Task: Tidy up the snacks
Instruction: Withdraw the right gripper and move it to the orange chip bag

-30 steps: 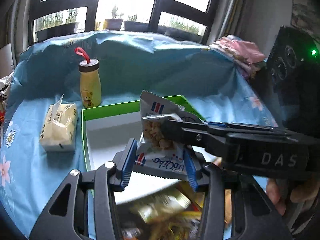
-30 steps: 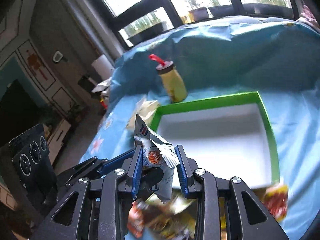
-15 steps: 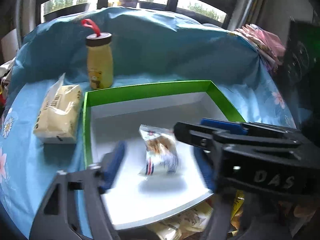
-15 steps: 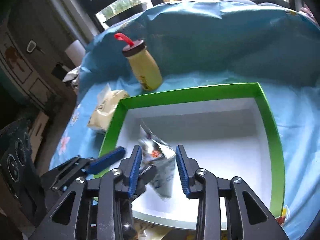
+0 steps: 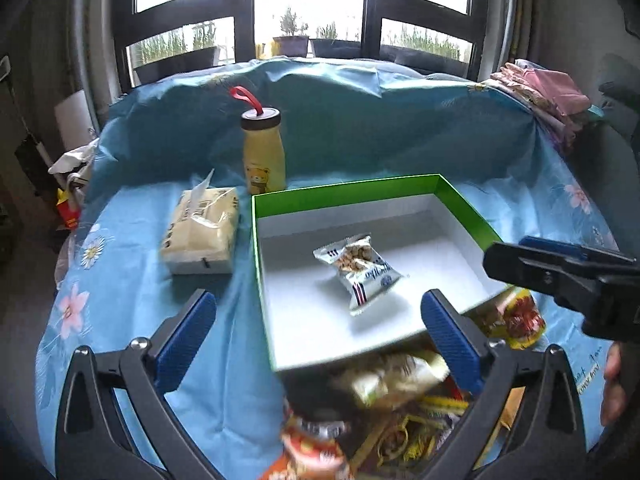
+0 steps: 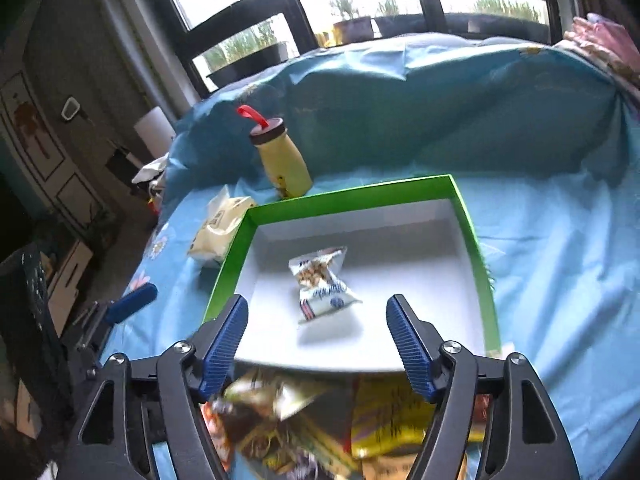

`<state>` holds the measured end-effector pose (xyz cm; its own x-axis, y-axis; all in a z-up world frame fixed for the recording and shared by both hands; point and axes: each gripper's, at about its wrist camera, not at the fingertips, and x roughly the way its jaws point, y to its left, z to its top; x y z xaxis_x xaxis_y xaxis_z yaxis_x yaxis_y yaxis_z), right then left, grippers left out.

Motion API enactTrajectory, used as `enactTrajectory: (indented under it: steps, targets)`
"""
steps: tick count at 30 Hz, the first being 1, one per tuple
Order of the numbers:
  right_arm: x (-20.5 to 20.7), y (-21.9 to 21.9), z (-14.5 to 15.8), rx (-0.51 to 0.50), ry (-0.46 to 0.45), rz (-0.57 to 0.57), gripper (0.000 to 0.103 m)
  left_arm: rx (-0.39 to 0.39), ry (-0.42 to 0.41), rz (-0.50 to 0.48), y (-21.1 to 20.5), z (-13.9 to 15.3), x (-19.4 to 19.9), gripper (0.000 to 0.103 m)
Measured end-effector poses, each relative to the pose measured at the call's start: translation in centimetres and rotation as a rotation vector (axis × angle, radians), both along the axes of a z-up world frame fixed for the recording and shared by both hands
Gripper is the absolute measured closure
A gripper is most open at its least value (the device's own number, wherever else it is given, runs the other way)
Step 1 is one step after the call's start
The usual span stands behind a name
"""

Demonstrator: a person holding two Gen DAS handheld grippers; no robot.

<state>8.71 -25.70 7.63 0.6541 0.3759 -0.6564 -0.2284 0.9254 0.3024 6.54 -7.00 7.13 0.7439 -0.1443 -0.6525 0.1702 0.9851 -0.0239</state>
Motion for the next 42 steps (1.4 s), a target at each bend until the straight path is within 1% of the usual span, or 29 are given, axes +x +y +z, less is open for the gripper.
enactTrajectory:
  steps: [3, 5, 11, 14, 19, 26, 31, 34, 37, 39, 40, 42]
  targets:
    - [-2.1, -0.2, 0.2, 0.025, -0.003, 0.014, 0.029, 0.002, -0.014, 0.014, 0.2, 0.4, -2.0, 0.0]
    - [-3.5, -0.3, 0.3, 0.024, -0.005, 0.016, 0.029, 0.003, -0.02, 0.022, 0.5, 0.6, -3.3, 0.0]
    - [-6.6, -0.5, 0.1, 0.021, -0.012, 0.028, 0.028, -0.035, 0.011, 0.048, 1.6, 0.2, -6.0, 0.0]
    - [-7.8, -1.0, -0.6, 0.03, 0.003, 0.027, 0.028, -0.068, 0.031, 0.066, 2.6, -0.7, -7.2, 0.0]
    - [-9.0, -1.7, -2.5, 0.05, 0.049, 0.019, 0.028, -0.133, 0.1, 0.058, 3.6, -3.0, -9.1, 0.0]
    - [-10.7, -2.1, -5.3, 0.096, 0.107, 0.036, 0.028, -0.19, 0.156, 0.049, 4.7, -5.4, -10.8, 0.0]
    - [-11.7, -1.0, -6.7, 0.115, 0.11, 0.07, 0.028, -0.219, 0.17, 0.086, 6.3, -6.8, -11.4, 0.0]
    - [-12.1, 0.4, -7.6, 0.108, 0.115, 0.108, 0.028, -0.228, 0.196, 0.099, 7.3, -7.8, -11.0, 0.001]
    - [-12.2, 2.4, -8.6, 0.066, 0.124, 0.145, 0.028, -0.241, 0.203, 0.108, 7.9, -8.1, -10.6, 0.001]
    - [-12.2, 3.7, -9.0, 0.033, 0.112, 0.173, 0.028, -0.242, 0.203, 0.112, 8.2, -8.3, -10.4, 0.002]
    - [-12.3, 4.5, -9.1, 0.017, 0.098, 0.19, 0.028, -0.234, 0.201, 0.109, 8.2, -8.3, -10.2, 0.004]
    - [-12.3, 5.7, -9.3, -0.014, 0.074, 0.215, 0.028, -0.226, 0.201, 0.091, 8.2, -8.5, -9.7, 0.01]
